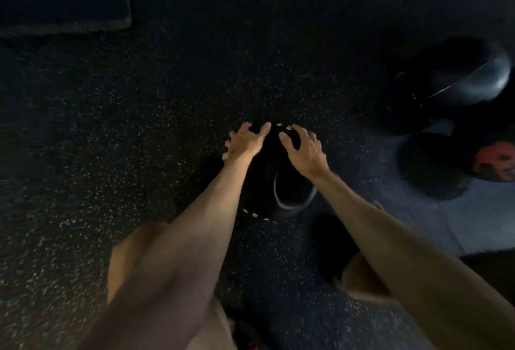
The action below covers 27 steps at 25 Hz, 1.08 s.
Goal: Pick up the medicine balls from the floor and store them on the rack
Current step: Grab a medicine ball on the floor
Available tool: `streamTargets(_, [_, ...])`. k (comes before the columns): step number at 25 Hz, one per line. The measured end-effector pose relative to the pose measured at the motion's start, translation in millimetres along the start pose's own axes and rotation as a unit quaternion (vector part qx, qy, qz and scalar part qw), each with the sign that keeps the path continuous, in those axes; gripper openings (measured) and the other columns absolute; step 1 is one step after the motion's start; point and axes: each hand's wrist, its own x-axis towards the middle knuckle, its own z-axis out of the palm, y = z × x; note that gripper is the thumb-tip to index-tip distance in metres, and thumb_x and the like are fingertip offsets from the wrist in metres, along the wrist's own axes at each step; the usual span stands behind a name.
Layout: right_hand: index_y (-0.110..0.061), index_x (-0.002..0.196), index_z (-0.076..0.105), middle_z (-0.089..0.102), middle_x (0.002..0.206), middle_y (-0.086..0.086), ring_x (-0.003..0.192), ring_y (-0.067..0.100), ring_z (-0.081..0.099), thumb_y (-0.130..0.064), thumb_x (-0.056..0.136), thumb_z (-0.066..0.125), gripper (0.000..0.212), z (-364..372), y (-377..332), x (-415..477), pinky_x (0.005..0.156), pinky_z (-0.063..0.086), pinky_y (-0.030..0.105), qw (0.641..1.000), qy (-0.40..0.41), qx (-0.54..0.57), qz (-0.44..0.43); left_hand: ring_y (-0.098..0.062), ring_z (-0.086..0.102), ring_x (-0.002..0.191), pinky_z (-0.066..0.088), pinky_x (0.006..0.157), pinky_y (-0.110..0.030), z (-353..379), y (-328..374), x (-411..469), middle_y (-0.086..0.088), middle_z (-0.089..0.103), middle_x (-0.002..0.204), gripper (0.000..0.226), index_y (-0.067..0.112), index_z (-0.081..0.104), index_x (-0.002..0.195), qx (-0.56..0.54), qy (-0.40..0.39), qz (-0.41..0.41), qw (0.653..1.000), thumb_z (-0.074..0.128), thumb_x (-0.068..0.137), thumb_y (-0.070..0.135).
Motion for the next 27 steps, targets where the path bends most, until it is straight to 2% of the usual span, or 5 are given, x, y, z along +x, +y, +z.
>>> streamTargets(4, [-0.033,0.15,0.04,0.041,0.154,0.005,0.142,0.031,0.036,-0.071,0.093,0.039,0.069,7,-26,19,0.114,0.028,0.062,0.999,0.002,-0.027,-0.039,-0.033,0.046,0.134,0.038,0.111,-0.05,-17,-18,15,-0.009,0.044,0.15,0.071,0.027,0.042,0.148,-0.057,0.009,-0.006,0.998,0.042,0.092,0.07])
streamTargets(9, [-0.031,0.136,0.055,0.06,0.133,0.0,0.127,0.025,0.052,-0.068,0.094,0.044,0.057,17,-88,87,0.11,0.035,0.053,0.984,-0.12,-0.092,-0.095,-0.036,0.036,0.142,0.029,0.117,-0.054,-9,-62,20,-0.014,0.034,0.157,0.075,0.028,0.027,0.156,-0.168,0.073,-0.007,0.983,0.034,0.094,0.069])
streamTargets(14, [-0.026,0.119,0.068,0.067,0.12,0.003,0.117,0.029,0.059,-0.062,0.09,0.051,0.049,77,-157,127,0.1,0.044,0.051,0.948,-0.125,-0.244,-0.161,-0.026,0.029,0.147,0.026,0.12,-0.047,-2,-81,6,-0.008,0.025,0.162,0.089,0.033,0.01,0.158,-0.27,0.132,0.066,0.951,0.057,0.089,0.063])
streamTargets(21, [-0.019,0.121,0.067,0.065,0.123,0.006,0.108,0.025,0.061,-0.049,0.1,0.05,0.041,36,-136,204,0.098,0.048,0.039,0.954,-0.224,-0.138,-0.144,-0.028,0.053,0.129,0.043,0.108,-0.044,2,1,25,-0.01,0.049,0.147,0.07,0.026,0.026,0.154,-0.182,0.251,0.084,0.947,0.061,0.095,0.038])
streamTargets(27, [-0.024,0.139,0.055,0.059,0.137,0.006,0.126,0.025,0.054,-0.058,0.103,0.031,0.055,-23,-97,211,0.112,0.038,0.051,0.947,-0.245,-0.038,-0.202,-0.027,0.057,0.12,0.044,0.103,-0.038,-42,93,105,-0.008,0.059,0.13,0.049,0.019,0.044,0.135,-0.173,0.213,-0.06,0.96,0.064,0.093,0.035])
